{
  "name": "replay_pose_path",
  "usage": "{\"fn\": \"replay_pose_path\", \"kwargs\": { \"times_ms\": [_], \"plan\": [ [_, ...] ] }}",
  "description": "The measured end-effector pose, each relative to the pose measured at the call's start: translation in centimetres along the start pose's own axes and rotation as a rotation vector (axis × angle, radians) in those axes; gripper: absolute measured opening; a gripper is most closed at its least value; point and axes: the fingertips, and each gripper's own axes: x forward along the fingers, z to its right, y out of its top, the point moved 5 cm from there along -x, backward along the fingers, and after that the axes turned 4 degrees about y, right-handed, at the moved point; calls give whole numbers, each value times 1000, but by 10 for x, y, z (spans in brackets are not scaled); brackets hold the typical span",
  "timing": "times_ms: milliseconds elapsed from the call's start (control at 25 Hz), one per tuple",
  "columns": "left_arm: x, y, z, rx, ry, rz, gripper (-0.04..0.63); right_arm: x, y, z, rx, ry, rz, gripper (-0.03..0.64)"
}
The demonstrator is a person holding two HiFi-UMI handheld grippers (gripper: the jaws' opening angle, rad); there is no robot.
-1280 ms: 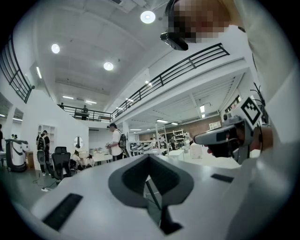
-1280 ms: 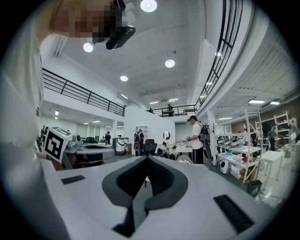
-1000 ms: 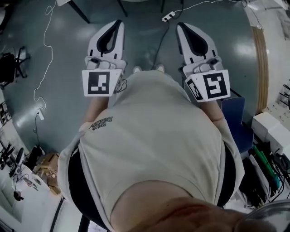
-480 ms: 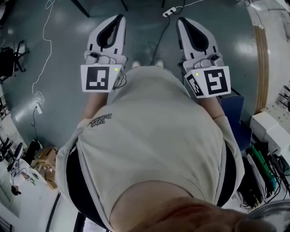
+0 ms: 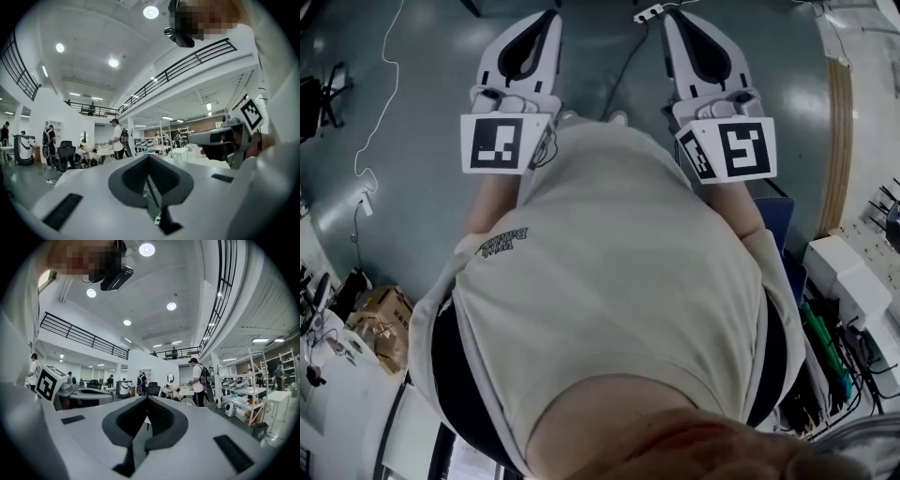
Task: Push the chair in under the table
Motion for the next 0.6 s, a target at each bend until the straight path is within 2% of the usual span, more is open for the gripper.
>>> {"fn": "replay_pose_path", "kwargs": {
  "times_ms": [360,600],
  "plan": [
    [12,-5,19,3,46,-12,11,-1,-12,18,-27,43,-2,9],
    [30,-11,12,31,59,-10,11,18,-18,33,-27,55,-6,9]
  ]
}}
